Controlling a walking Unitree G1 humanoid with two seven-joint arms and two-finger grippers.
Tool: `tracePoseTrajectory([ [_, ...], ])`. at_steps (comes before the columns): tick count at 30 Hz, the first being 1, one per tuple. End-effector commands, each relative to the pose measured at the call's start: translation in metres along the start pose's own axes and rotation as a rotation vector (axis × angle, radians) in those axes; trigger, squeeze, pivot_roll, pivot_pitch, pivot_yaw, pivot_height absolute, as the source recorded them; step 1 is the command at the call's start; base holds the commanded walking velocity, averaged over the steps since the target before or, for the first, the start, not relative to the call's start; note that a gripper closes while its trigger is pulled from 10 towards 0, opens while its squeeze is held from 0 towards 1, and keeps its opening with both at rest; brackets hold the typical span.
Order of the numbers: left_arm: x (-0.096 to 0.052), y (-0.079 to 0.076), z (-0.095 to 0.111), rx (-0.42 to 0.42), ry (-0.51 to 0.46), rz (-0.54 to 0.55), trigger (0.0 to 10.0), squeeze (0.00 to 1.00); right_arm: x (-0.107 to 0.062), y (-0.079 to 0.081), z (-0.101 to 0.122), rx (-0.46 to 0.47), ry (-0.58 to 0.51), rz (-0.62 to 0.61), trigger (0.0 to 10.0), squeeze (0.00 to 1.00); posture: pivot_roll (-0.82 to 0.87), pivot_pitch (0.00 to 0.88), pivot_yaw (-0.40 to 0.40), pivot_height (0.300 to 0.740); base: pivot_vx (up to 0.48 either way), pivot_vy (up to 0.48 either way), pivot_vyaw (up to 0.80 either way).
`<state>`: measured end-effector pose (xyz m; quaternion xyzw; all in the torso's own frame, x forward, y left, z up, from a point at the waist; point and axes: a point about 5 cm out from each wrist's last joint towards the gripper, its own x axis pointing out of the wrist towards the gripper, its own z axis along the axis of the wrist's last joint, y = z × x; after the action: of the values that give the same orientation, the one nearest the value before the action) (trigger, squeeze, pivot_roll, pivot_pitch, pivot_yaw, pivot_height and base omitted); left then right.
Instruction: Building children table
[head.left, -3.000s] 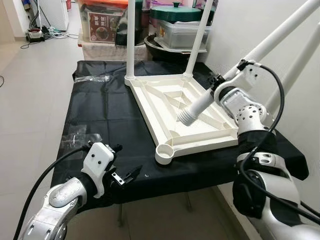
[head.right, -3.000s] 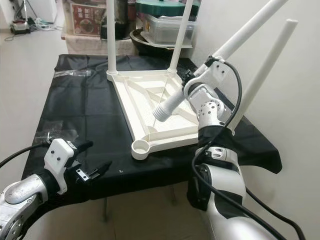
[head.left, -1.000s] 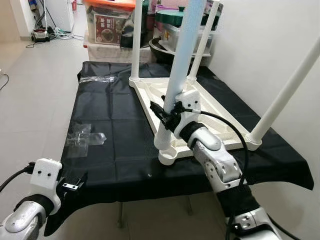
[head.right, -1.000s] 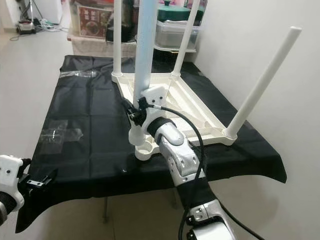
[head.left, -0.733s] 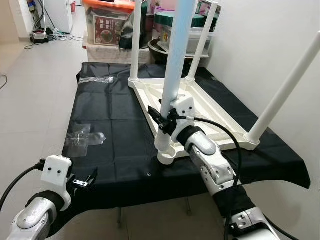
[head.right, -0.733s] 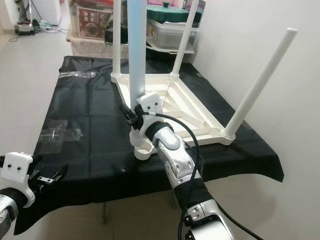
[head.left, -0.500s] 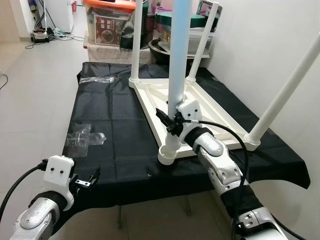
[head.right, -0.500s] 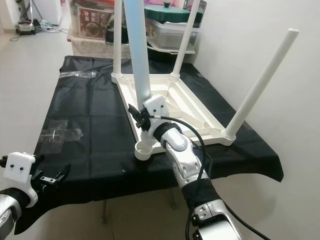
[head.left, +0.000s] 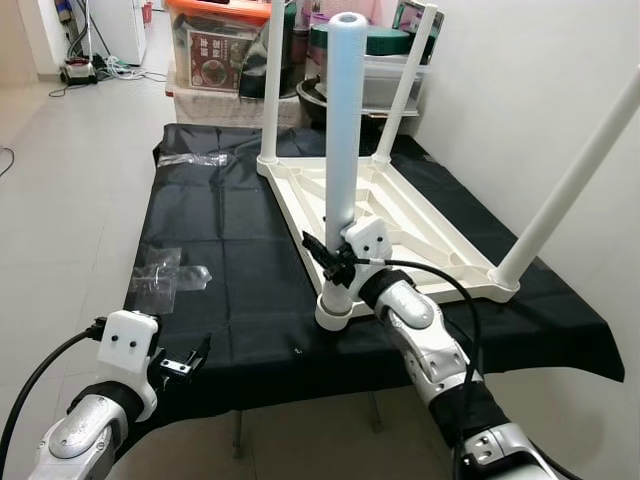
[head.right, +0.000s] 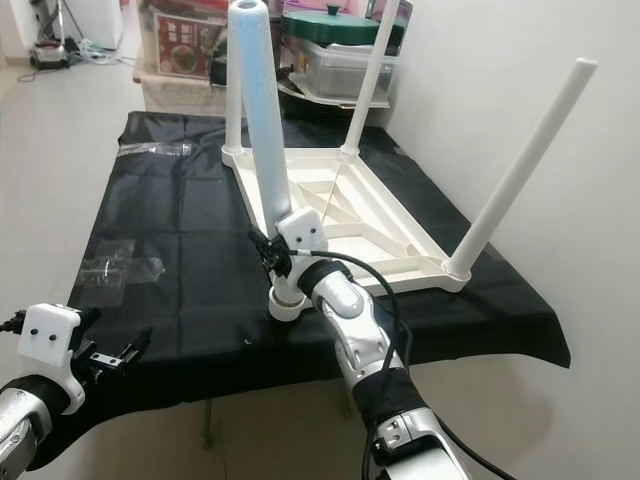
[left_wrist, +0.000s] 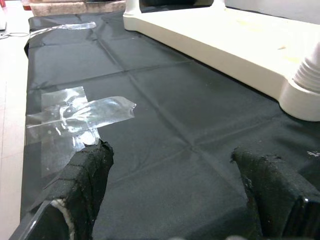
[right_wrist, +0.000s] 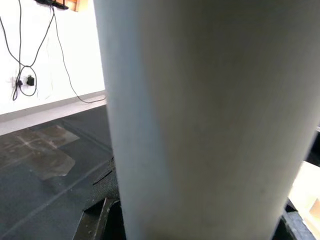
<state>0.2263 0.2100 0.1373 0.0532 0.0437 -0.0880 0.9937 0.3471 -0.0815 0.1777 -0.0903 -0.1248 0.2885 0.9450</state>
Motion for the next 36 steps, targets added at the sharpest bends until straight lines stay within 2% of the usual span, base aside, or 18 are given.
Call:
tracePoseTrajectory([
  [1,-0.001,-0.004,0.002,-0.005,-0.011,-0.016,10.0,0.00,0.001,0.001,-0.002,-0.011,0.002,0.008,10.0,0.00,0.19,0.000,-0.169,0.740,0.000,0.000,0.00],
  [6,-0.003,-0.004,0.001,-0.003,-0.008,-0.016,10.0,0.00,-0.004,0.004,-0.008,0.000,0.022,0.016,10.0,0.00,0.18,0.000,-0.166,0.740,0.000,0.000,0.00],
  [12,-0.001,-0.004,0.001,-0.005,-0.004,-0.020,10.0,0.00,-0.009,0.006,-0.015,0.067,0.054,0.000,10.0,0.00,0.18,0.000,-0.166,0.740,0.000,0.000,0.00],
  [14,0.000,-0.005,0.001,-0.006,-0.004,-0.022,10.0,0.00,-0.009,0.005,-0.020,0.174,0.080,-0.036,10.0,0.00,0.18,0.000,-0.162,0.740,0.000,0.000,0.00],
  [20,0.000,-0.006,0.000,-0.009,0.000,-0.025,10.0,0.00,-0.007,0.006,-0.026,0.272,0.111,-0.059,10.0,0.00,0.18,0.000,-0.164,0.740,0.000,0.000,0.00],
  [26,-0.001,-0.005,-0.001,-0.010,0.005,-0.018,10.0,0.00,-0.006,0.010,-0.031,0.328,0.149,-0.056,10.0,0.00,0.19,0.000,-0.174,0.740,0.000,0.000,0.00],
  [36,0.001,-0.004,-0.001,-0.010,0.010,-0.016,10.0,0.00,-0.004,0.016,-0.033,0.332,0.170,0.039,10.0,0.00,0.19,0.000,-0.181,0.740,0.000,0.000,0.00],
])
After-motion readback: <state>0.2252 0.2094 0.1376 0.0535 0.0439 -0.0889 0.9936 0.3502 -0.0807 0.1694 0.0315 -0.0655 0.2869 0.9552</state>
